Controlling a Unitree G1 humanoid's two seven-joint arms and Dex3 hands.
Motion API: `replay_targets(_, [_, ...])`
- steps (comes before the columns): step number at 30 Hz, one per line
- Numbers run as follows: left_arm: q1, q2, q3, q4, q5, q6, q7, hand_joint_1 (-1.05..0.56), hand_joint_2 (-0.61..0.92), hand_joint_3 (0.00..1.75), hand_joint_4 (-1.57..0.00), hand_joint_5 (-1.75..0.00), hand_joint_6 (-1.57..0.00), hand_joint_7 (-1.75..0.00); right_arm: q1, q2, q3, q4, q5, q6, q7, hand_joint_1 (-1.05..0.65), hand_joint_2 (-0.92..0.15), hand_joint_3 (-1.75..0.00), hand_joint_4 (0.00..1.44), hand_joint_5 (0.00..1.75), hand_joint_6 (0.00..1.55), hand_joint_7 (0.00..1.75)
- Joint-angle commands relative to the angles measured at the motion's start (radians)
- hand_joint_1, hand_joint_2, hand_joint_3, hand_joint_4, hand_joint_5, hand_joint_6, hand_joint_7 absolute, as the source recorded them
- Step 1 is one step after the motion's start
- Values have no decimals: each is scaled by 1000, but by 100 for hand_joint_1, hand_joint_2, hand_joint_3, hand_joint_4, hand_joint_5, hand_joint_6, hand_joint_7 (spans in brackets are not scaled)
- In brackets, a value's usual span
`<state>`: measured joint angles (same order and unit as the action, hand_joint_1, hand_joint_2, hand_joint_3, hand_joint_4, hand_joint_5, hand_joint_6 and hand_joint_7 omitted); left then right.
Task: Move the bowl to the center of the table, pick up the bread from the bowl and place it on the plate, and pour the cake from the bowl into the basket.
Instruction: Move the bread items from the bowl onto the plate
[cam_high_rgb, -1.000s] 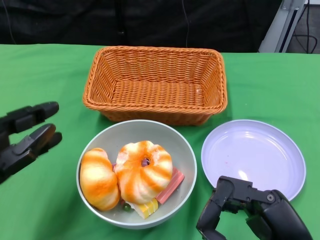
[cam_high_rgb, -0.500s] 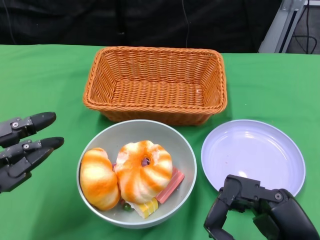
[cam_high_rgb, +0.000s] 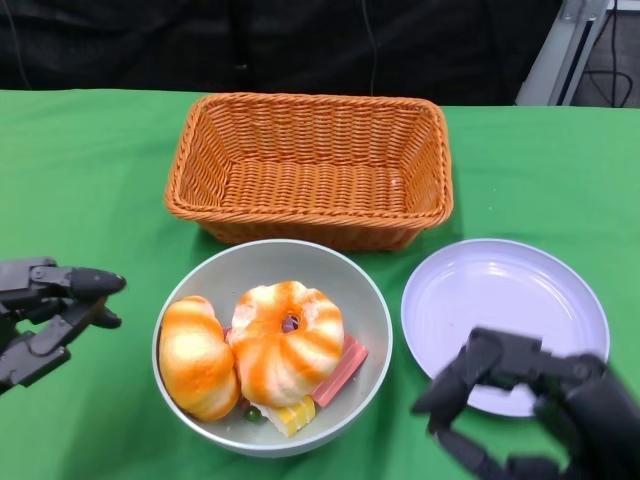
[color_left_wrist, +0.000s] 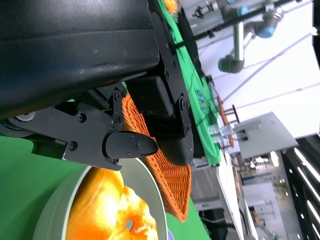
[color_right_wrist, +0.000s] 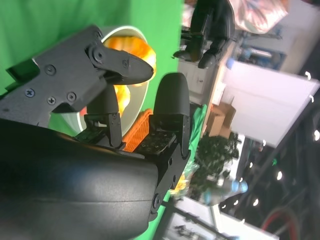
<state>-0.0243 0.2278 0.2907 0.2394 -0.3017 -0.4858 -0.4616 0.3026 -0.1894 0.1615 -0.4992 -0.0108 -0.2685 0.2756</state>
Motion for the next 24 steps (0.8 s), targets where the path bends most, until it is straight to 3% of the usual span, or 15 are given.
replay_targets(1, [-8, 3, -5, 28, -6, -37, -15, -10, 92, 35, -77, -129, -100, -67, -67, -49, -12, -76, -69, 76, 18, -28, -89, -8, 58, 88, 72, 44])
replay_targets(4, [-10, 2, -5, 38, -8, -45, -12, -11, 92, 35, -77, -129, -99, -70, -124, -66, -2, -96, -125, 118, 27, -32, -91, -1, 62, 67, 77, 22])
replay_targets(8, [-13, -2, -2, 48, -16, -46, -9, -11, 92, 36, -76, -130, -98, -72, -188, -77, 19, -74, -204, 122, 29, -43, -92, -1, 67, 45, 80, 6])
replay_targets(16, [-18, 2, -1, 68, -32, -44, -15, -12, 92, 35, -74, -133, -94, -77, -331, -96, 77, -61, -362, 172, 68, -55, -91, -1, 62, 26, 73, 0])
replay_targets(24, [-20, 6, 4, 87, -42, -57, -25, -14, 92, 34, -74, -134, -93, -80, -489, -67, 182, 11, -517, 259, 98, -64, -91, 0, 58, 18, 67, 0])
